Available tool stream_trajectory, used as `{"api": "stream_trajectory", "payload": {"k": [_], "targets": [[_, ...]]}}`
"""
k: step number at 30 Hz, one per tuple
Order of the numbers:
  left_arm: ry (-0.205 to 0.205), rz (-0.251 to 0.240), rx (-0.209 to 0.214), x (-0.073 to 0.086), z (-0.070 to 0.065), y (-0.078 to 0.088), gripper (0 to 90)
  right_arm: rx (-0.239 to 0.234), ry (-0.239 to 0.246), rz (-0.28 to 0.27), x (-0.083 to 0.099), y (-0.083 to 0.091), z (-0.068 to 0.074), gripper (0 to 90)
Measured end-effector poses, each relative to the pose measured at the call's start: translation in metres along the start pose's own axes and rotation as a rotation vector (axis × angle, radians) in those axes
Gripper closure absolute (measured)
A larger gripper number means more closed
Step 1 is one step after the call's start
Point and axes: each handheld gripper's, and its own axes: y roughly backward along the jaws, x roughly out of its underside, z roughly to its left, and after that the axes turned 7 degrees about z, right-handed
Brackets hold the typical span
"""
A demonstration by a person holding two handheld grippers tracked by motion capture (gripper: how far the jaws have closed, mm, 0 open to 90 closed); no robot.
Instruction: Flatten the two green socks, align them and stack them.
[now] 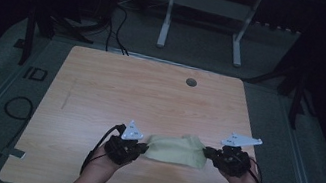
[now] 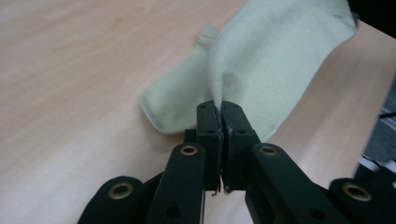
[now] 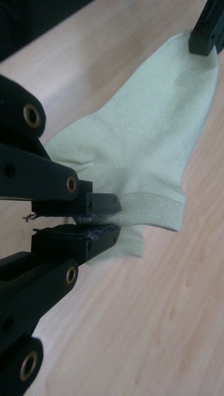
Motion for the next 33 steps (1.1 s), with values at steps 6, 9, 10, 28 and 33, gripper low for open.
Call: {"api": "stream_trajectory", "payload": {"k": [6, 9, 10, 28, 33], "targets": [[0.017, -0.001, -0.020, -0.010, 0.011, -0.012, 87.1, 0.017, -0.022, 0.006, -0.014, -0.009, -0.013, 83.7], [0.027, 0.017, -0.024, -0.011, 0.016, -0.022, 87.1, 0.010, -0.042, 0.029, -0.014, -0.020, -0.020, 83.7], [0.034, 0.022, -0.022, -0.011, 0.018, -0.025, 87.1, 0.010, -0.048, 0.040, -0.013, -0.024, -0.022, 83.7], [0.064, 0.130, -0.026, -0.001, 0.031, -0.077, 87.0, 0.015, -0.106, 0.181, 0.002, -0.087, -0.045, 83.6], [0.068, 0.136, -0.030, 0.001, 0.033, -0.084, 86.8, 0.014, -0.118, 0.199, 0.005, -0.096, -0.049, 83.4]]}}
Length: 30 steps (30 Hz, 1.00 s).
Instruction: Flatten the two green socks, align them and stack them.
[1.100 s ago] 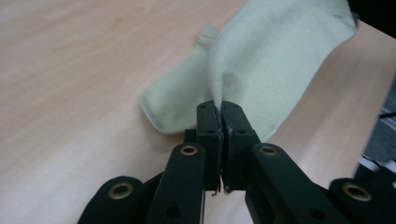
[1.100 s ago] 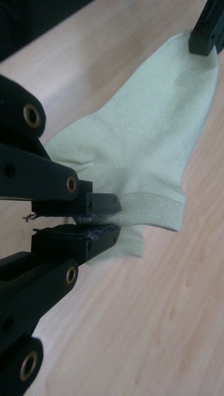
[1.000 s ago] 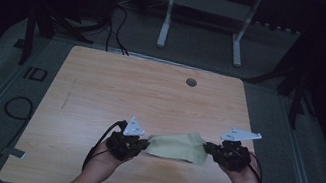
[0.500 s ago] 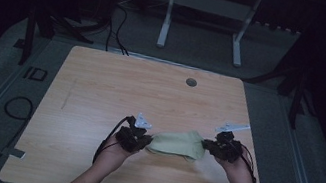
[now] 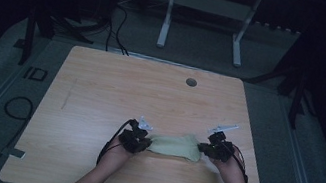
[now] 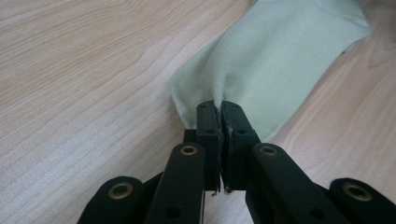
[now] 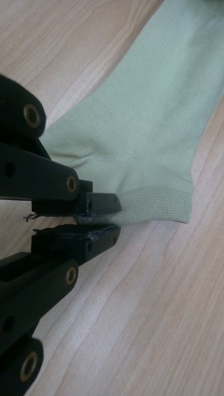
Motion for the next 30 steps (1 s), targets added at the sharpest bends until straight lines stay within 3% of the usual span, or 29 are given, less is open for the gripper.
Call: {"api": "stream_trajectory", "payload": {"k": [17, 22, 23, 26, 30], "targets": [[0.015, 0.012, -0.004, 0.004, 0.006, -0.011, 86.2, -0.001, -0.006, 0.028, 0.001, -0.014, 0.001, 82.5], [0.021, -0.030, 0.009, 0.004, 0.006, -0.005, 73.2, -0.008, -0.018, 0.039, 0.002, -0.013, -0.001, 71.3], [0.005, -0.027, -0.003, 0.003, 0.006, -0.002, 73.6, -0.006, -0.018, 0.036, 0.002, -0.012, -0.001, 70.2], [-0.011, -0.052, -0.037, 0.002, 0.005, 0.002, 86.4, -0.006, -0.017, 0.028, 0.003, -0.009, -0.001, 70.6], [-0.017, -0.091, -0.061, 0.000, 0.003, 0.006, 87.5, -0.008, -0.013, 0.029, 0.003, -0.009, -0.001, 72.1]]}}
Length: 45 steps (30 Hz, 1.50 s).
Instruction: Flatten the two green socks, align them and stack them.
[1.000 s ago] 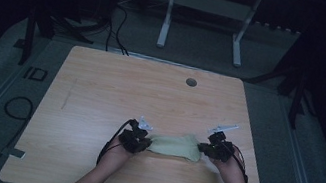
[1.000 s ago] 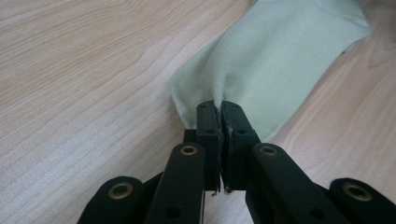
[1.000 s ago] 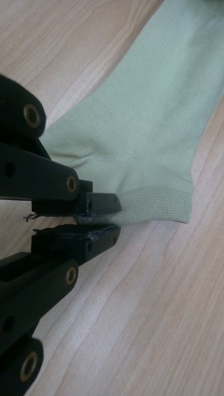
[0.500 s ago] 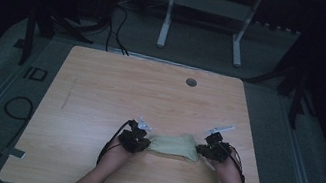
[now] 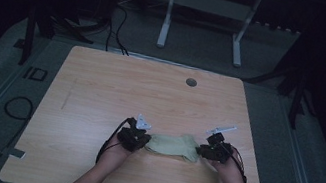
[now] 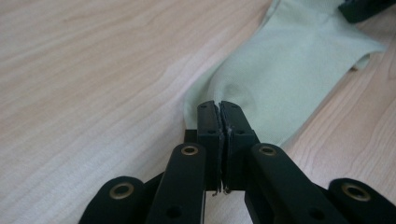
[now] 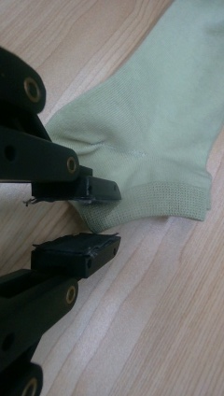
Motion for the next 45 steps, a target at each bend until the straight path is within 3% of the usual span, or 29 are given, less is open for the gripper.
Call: {"api": "stream_trajectory", "payload": {"k": [2, 7, 10, 13, 14, 15, 16, 18, 20, 22, 25, 30, 36, 41, 45], "targets": [[0.001, -0.006, -0.028, -0.001, -0.001, 0.002, 87.5, -0.002, -0.005, 0.000, 0.000, -0.001, -0.001, 72.9], [0.025, 0.034, 0.015, 0.001, 0.003, -0.006, 85.9, -0.008, -0.006, 0.006, 0.001, -0.004, -0.001, 71.9], [0.021, 0.086, 0.038, 0.003, 0.004, -0.012, 73.3, -0.009, -0.007, 0.006, 0.001, -0.004, 0.000, 69.8], [0.048, 0.009, 0.029, 0.001, 0.003, -0.001, 57.0, -0.004, 0.001, -0.003, 0.000, 0.000, 0.002, 66.8], [0.043, -0.022, 0.018, -0.001, 0.001, 0.005, 56.4, -0.003, 0.006, -0.015, 0.000, 0.003, 0.003, 66.7], [0.043, -0.022, 0.018, -0.001, 0.001, 0.005, 56.8, -0.003, 0.006, -0.015, 0.000, 0.003, 0.003, 66.7], [0.003, -0.031, 0.003, -0.006, -0.004, 0.011, 56.8, -0.001, 0.013, -0.032, -0.002, 0.008, 0.006, 66.9], [-0.027, -0.023, -0.022, -0.011, -0.011, 0.012, 69.9, -0.006, 0.035, -0.061, -0.006, 0.017, 0.016, 74.7], [-0.052, -0.015, -0.001, -0.014, -0.019, 0.009, 79.3, -0.023, 0.051, -0.077, -0.009, 0.020, 0.023, 81.7], [-0.070, 0.008, 0.017, -0.016, -0.025, 0.001, 82.2, -0.035, 0.070, -0.082, -0.010, 0.019, 0.032, 86.1], [-0.045, 0.048, 0.044, -0.015, -0.025, -0.015, 84.3, -0.045, 0.080, -0.067, -0.011, 0.010, 0.040, 86.4], [0.003, 0.078, 0.043, -0.007, -0.016, -0.031, 84.3, -0.042, 0.096, -0.009, -0.009, -0.009, 0.043, 83.7], [0.019, 0.082, 0.022, -0.004, -0.008, -0.027, 84.6, -0.076, 0.096, -0.006, -0.014, -0.016, 0.038, 82.1], [0.056, 0.074, 0.008, 0.001, 0.003, -0.022, 85.4, -0.070, 0.093, -0.016, -0.023, -0.021, 0.038, 82.1], [0.062, 0.078, 0.001, 0.004, 0.010, -0.020, 85.4, -0.059, 0.108, -0.020, -0.035, -0.026, 0.040, 81.6]]}}
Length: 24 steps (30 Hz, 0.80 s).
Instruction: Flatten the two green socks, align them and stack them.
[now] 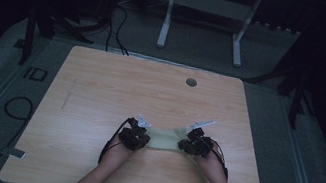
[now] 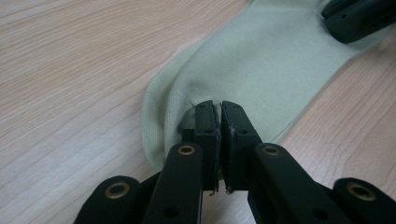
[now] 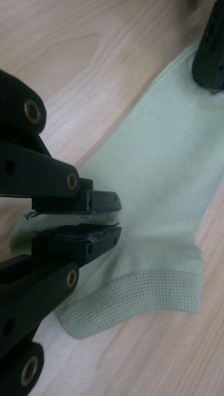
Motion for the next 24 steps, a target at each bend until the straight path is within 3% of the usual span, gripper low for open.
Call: {"api": "stream_trajectory", "payload": {"k": [10, 18, 21, 22, 23, 24], "targets": [[0.039, -0.010, -0.022, -0.001, 0.020, 0.001, 85.3, -0.006, 0.018, 0.000, -0.021, -0.010, 0.002, 80.3], [0.045, -0.012, -0.022, -0.002, 0.023, 0.001, 85.2, -0.011, 0.020, 0.013, -0.028, -0.012, 0.003, 77.1], [0.051, -0.022, 0.020, -0.002, 0.021, 0.005, 73.1, -0.034, 0.017, 0.003, -0.025, -0.009, 0.005, 68.0], [0.043, -0.033, 0.033, -0.002, 0.020, 0.008, 73.1, -0.034, 0.017, 0.003, -0.025, -0.009, 0.005, 68.0], [0.035, -0.049, 0.045, -0.002, 0.019, 0.012, 62.5, -0.028, 0.029, -0.011, -0.022, -0.004, 0.008, 60.6], [0.026, -0.062, 0.048, -0.002, 0.017, 0.015, 58.1, -0.028, 0.029, -0.011, -0.022, -0.004, 0.008, 60.6]]}}
